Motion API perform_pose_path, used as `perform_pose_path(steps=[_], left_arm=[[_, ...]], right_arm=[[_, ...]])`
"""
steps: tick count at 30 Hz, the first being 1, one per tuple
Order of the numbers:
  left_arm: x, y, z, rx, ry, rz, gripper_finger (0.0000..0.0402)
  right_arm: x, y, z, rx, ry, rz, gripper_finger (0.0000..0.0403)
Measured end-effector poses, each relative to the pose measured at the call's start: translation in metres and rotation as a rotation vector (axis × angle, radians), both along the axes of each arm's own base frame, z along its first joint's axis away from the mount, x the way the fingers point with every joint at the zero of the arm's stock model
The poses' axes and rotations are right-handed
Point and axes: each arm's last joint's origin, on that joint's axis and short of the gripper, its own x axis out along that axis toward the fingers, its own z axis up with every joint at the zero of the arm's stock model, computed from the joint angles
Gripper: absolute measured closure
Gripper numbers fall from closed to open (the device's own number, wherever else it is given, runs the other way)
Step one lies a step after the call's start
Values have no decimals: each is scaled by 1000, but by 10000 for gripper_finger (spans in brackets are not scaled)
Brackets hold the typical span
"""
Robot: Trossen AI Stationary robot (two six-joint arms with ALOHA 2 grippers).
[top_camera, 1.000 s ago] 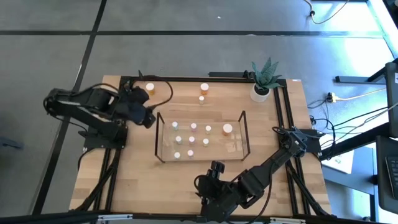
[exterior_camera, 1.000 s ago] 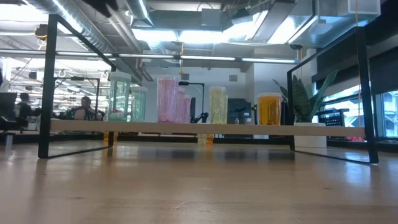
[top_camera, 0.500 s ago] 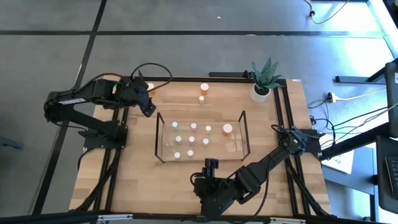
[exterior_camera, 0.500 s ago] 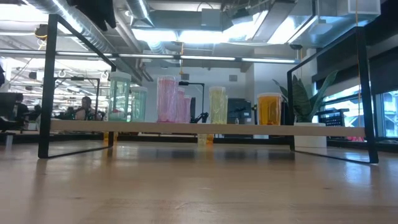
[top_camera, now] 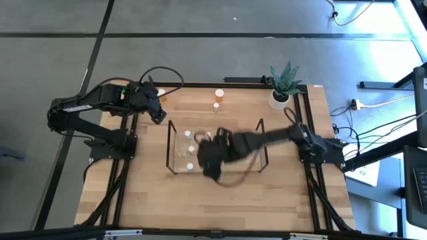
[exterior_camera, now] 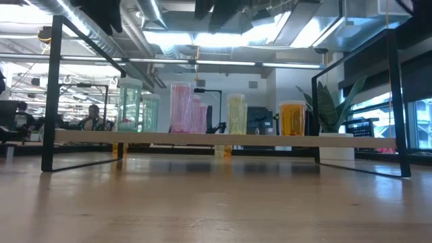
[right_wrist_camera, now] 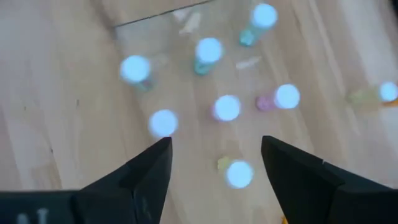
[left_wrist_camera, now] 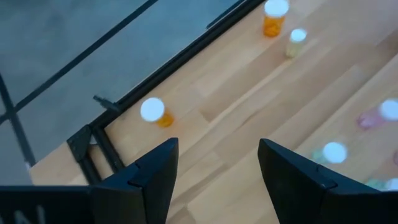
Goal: Pick and place medicine bottles onto shelf by color
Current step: Put the yellow pill bottle on the shelf aligned with the other yellow pill bottles
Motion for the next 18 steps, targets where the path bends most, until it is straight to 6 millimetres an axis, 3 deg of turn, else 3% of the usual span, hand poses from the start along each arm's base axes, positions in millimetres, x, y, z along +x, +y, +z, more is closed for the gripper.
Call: perform_pose_path(steps=[6, 10, 18], left_arm=[[-7, -1, -3, -8, 77, 2, 187], [-8, -1, -4, -35, 89, -2, 187], [-7, -4, -11, -47, 123, -19, 187]], right_arm=[[13, -77, -1, 155, 38, -164, 154], [14, -118, 5, 232, 11, -273, 154], [5, -164, 27, 340, -126, -473, 154]])
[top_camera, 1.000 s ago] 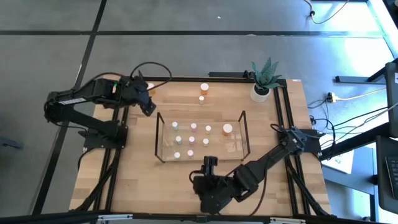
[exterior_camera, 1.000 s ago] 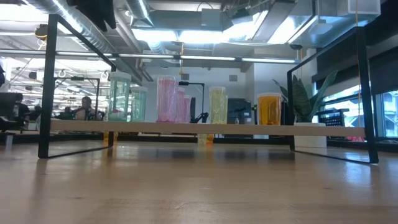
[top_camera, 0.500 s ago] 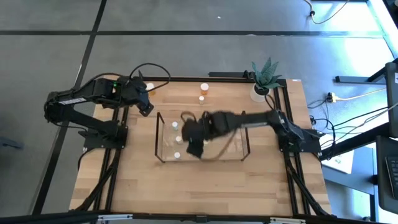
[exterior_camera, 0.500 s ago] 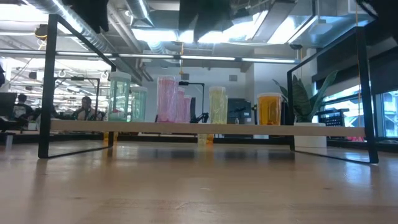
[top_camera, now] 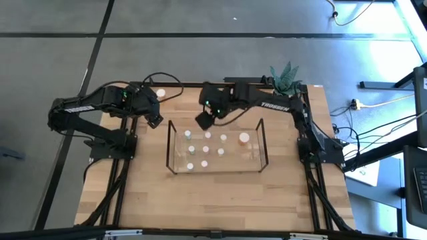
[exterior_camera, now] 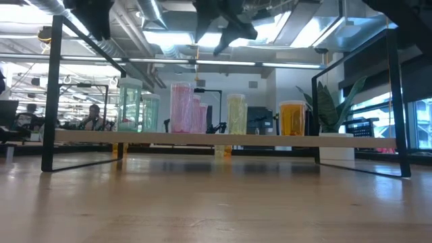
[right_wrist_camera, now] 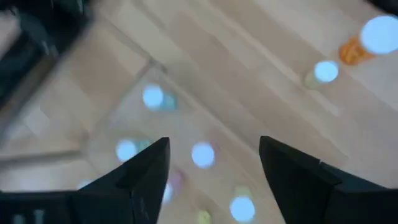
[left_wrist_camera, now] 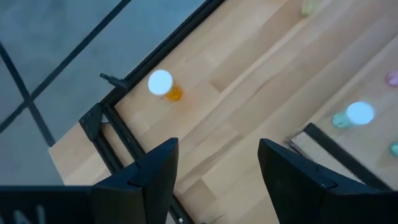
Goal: Pick and place medicine bottles onto shelf by color
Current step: Put the yellow pill bottle on the shelf aligned with the other yellow pill bottles
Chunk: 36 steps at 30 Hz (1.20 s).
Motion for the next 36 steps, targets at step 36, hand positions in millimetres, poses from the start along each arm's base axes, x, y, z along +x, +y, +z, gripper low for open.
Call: perform_pose_path(steps=[36], left_arm=[[-23, -2, -9, 19, -24, -25, 187]], right_arm=[[28, -95, -92, 28, 160, -306, 154]])
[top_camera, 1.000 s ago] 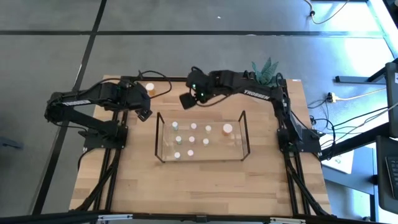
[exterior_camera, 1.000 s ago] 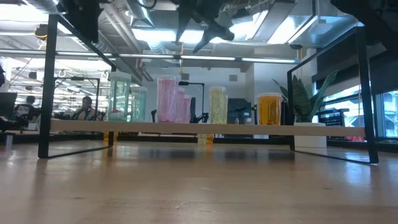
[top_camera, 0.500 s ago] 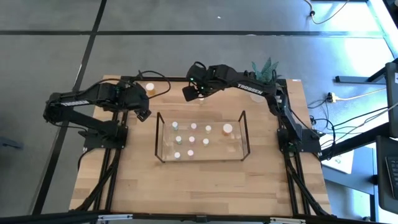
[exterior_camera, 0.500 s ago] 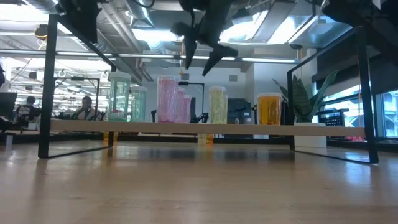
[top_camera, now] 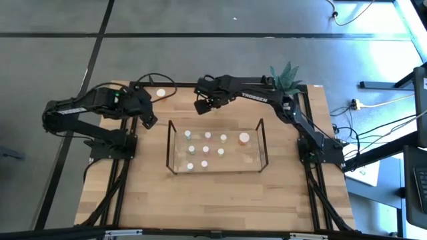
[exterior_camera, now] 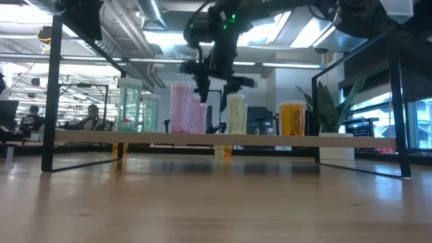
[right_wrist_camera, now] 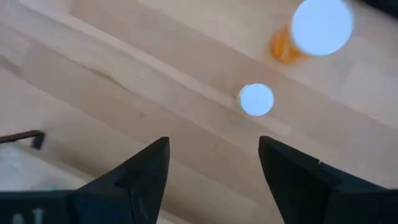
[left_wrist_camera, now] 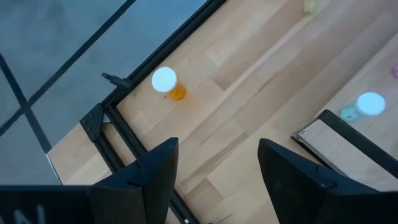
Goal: Pick and place medicine bottles onto shelf by color
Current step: Put the yellow pill bottle on the shelf aligned with the other yellow pill bottles
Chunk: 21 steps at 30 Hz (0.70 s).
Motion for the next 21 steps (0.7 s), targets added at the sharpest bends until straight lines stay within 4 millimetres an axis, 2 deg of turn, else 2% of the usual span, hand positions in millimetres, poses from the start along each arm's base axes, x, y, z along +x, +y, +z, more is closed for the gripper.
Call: perform_pose_path(steps=[10, 15, 21], left_arm=[[-2, 0, 1, 1, -10, 0, 187], [-3, 0, 1, 0, -9, 0, 187], [-3, 0, 1, 0, -9, 0, 187]], right_arm=[[5, -21, -38, 23, 81, -36, 154], [6, -26, -51, 33, 110, -42, 154], [6, -28, -52, 22, 119, -28, 154]])
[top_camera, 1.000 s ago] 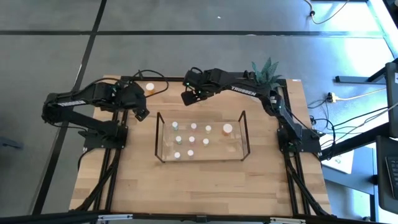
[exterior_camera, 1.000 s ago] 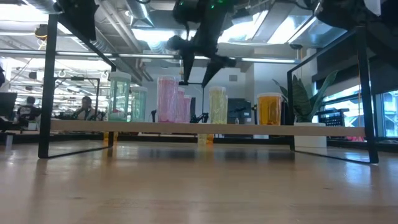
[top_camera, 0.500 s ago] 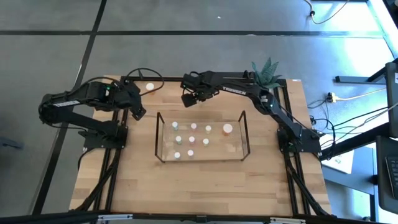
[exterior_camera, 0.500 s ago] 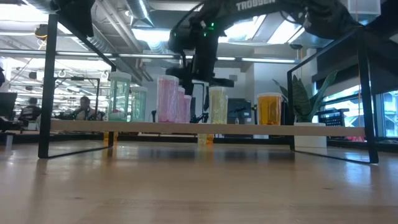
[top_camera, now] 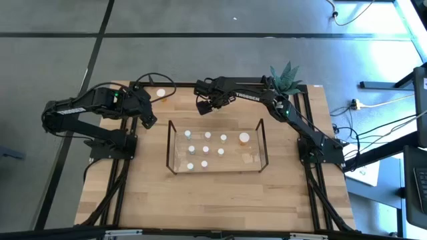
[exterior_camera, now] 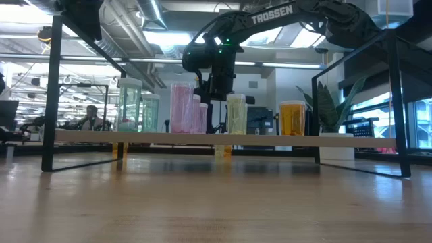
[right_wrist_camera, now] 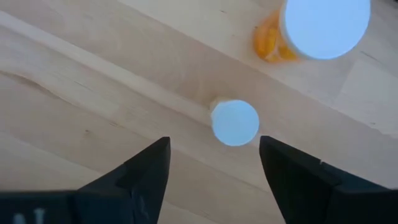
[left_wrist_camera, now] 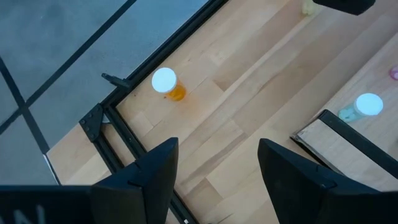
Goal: Pick and place medicine bottles onto shelf by color
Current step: Put the yellow pill bottle on the shelf aligned with the other yellow pill bottles
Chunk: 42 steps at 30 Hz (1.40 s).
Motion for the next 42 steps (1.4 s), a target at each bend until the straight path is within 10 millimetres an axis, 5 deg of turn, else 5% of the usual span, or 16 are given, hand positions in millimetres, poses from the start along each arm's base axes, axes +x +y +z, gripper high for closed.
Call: perform_pose_path(steps=[35, 42], left_arm=[[0, 0, 0, -1, 0, 1, 187], [0, 0, 0, -1, -1, 0, 187]], right_arm=[[5, -10, -29, -22, 45, -5, 155], [5, -10, -29, -27, 50, -5, 199]])
